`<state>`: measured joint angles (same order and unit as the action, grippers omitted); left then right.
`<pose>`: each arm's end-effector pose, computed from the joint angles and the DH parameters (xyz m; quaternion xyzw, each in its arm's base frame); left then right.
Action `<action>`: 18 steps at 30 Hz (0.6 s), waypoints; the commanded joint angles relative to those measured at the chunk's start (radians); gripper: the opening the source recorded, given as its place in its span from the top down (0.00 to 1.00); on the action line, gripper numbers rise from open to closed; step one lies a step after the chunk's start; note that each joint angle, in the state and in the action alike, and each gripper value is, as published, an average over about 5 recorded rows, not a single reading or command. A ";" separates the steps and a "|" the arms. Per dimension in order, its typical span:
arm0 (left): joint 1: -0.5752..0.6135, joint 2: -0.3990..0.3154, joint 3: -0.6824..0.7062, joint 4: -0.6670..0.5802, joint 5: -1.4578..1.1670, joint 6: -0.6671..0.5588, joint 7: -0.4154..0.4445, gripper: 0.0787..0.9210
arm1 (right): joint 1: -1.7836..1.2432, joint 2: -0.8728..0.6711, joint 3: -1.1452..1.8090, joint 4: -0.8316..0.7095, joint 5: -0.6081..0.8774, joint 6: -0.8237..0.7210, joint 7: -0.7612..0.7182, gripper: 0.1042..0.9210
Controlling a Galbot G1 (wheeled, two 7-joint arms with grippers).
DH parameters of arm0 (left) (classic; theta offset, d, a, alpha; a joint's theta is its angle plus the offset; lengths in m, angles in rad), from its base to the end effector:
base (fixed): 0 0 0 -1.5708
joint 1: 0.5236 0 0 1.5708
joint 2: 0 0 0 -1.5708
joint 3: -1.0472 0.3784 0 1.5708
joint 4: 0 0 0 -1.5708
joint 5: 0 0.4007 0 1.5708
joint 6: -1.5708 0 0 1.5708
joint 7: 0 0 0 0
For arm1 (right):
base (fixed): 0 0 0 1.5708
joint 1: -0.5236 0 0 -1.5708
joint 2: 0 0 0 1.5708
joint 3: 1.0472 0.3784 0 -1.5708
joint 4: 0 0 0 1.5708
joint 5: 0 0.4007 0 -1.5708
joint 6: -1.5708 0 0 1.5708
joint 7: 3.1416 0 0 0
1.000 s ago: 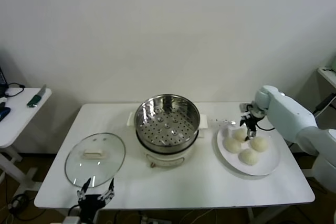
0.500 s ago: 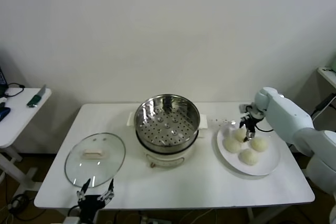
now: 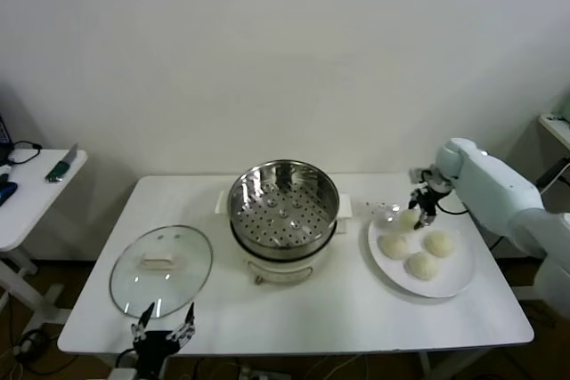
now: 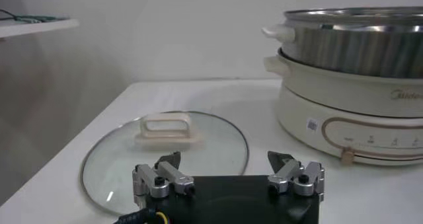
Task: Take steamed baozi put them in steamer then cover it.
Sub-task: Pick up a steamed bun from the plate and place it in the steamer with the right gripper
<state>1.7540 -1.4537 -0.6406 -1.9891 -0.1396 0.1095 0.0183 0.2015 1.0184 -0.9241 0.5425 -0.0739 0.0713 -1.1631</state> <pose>0.1407 0.0676 -0.3952 0.0195 -0.9811 -0.0082 0.1923 0.6929 -0.2039 -0.2045 0.4840 -0.5367 0.5350 0.4376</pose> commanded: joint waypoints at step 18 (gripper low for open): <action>0.024 0.006 -0.003 -0.022 -0.001 -0.016 -0.004 0.12 | 0.726 0.237 -0.532 0.580 0.356 0.447 -0.008 0.36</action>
<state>1.7757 -1.4469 -0.6433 -2.0085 -0.1404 0.0954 0.0140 0.7565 1.0989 -1.3507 0.9901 0.2139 0.3088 -1.1832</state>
